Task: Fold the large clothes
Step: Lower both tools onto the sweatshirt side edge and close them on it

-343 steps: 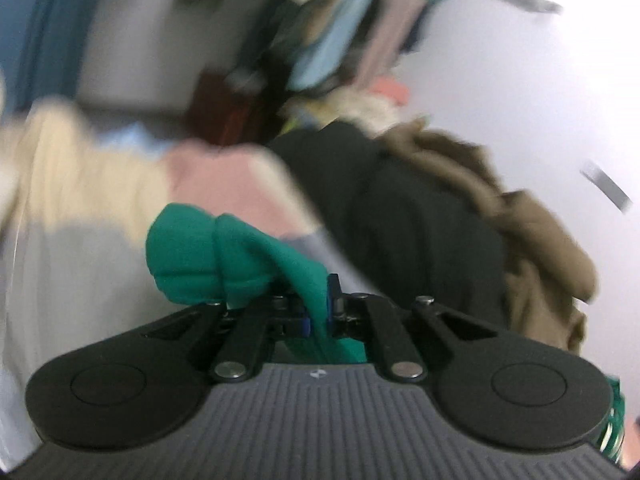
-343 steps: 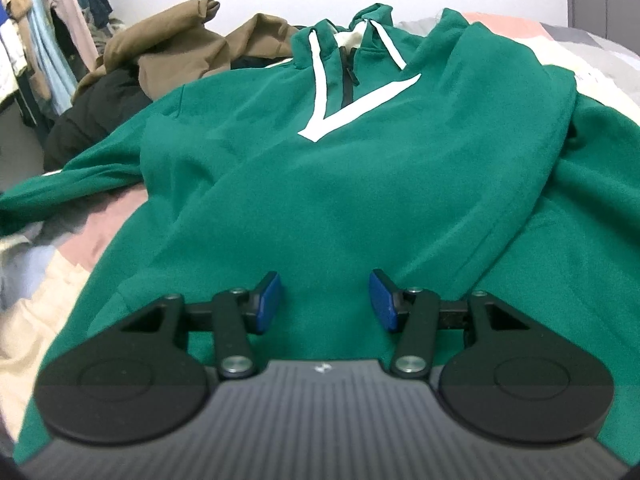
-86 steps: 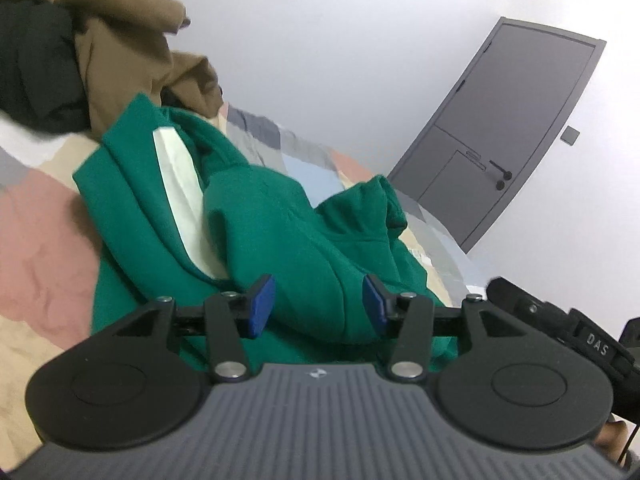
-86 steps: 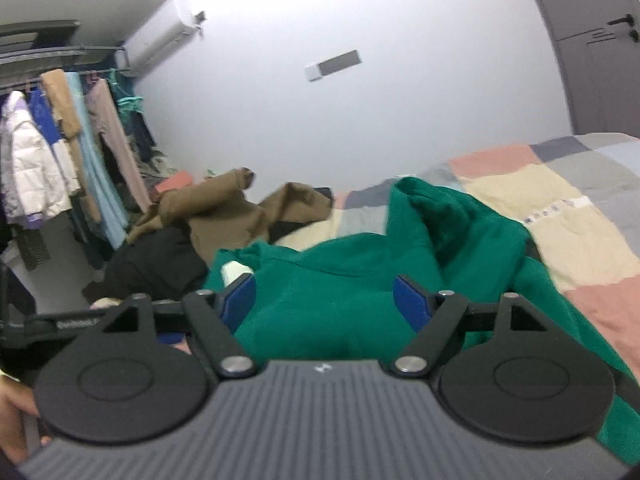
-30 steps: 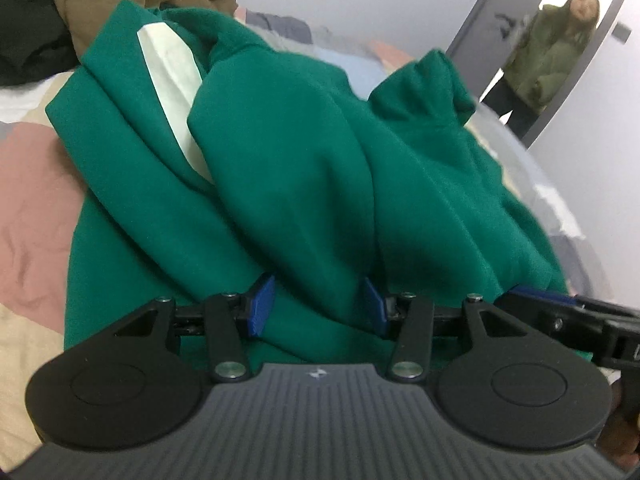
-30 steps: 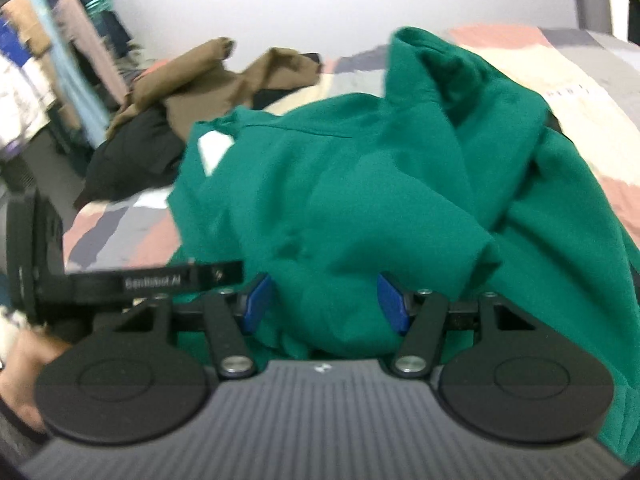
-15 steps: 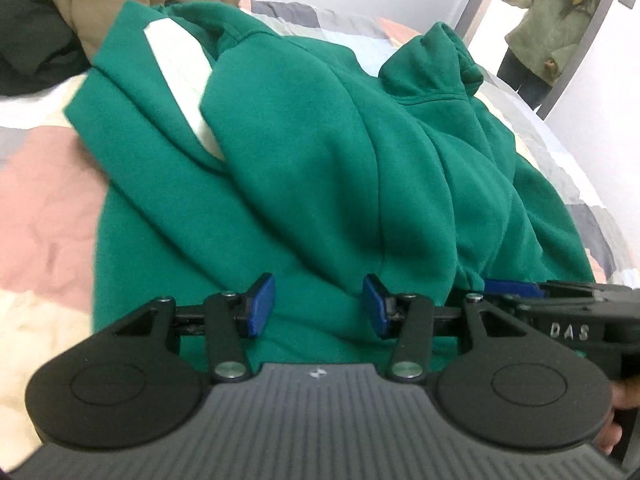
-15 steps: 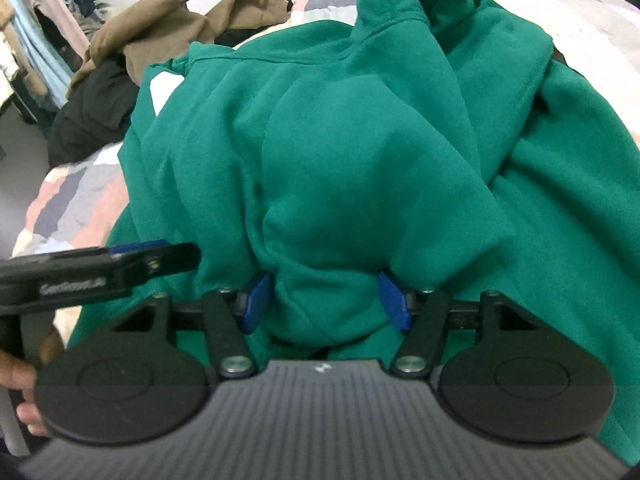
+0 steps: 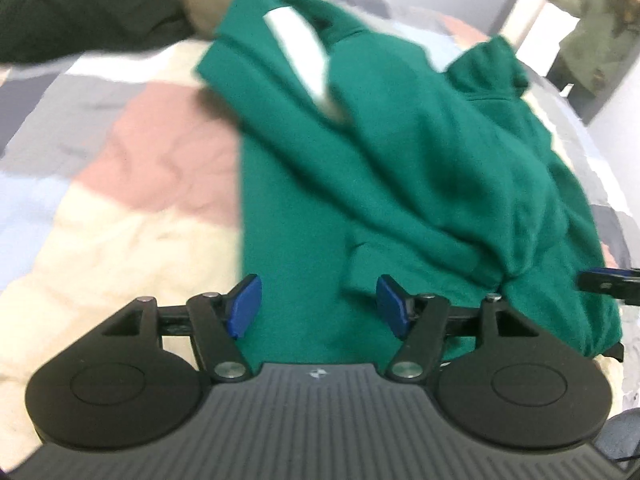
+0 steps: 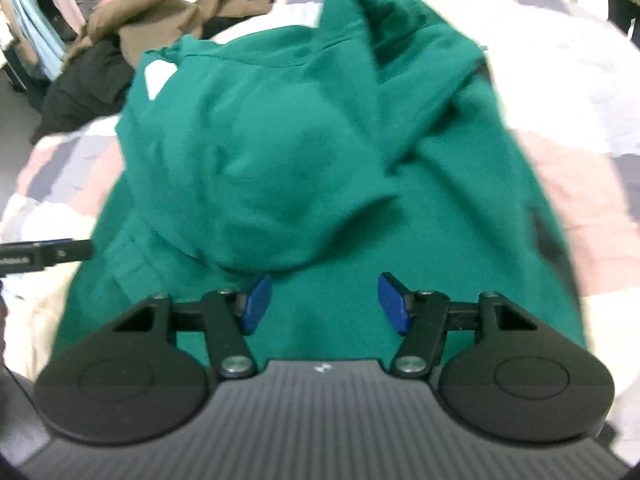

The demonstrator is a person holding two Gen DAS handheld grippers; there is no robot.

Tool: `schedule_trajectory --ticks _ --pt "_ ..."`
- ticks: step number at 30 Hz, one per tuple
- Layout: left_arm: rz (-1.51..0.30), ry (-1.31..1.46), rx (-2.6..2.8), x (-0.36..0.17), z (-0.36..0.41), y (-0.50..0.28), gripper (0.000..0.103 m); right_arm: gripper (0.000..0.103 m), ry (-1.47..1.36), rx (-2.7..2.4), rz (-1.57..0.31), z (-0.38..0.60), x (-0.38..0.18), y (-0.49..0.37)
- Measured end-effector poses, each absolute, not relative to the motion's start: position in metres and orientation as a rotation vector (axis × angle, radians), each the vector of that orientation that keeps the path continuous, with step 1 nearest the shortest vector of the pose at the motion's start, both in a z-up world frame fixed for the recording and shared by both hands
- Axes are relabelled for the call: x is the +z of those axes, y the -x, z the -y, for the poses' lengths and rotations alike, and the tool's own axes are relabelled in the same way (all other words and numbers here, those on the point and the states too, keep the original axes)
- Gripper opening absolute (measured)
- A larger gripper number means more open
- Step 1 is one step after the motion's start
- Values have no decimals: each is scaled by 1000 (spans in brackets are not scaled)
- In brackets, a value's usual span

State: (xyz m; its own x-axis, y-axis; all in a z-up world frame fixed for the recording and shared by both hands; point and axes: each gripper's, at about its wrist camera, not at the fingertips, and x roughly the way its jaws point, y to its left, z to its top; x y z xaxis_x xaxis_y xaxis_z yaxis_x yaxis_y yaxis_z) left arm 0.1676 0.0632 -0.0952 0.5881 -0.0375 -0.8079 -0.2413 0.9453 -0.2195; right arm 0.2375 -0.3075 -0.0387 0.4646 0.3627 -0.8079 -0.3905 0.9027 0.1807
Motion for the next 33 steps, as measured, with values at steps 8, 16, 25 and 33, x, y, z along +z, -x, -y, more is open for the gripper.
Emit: schedule_trajectory --ticks 8,16,25,33 --pt "-986 461 214 -106 -108 -147 83 96 -11 374 -1003 381 -31 -239" --pt "-1012 637 221 -132 -128 -141 83 100 -241 401 -1138 412 -91 -254" --pt "-1001 763 117 -144 -126 -142 83 103 -323 569 -1138 389 -86 -251" --pt "-988 829 -6 -146 -115 -138 83 103 -420 701 -1116 386 -70 -248"
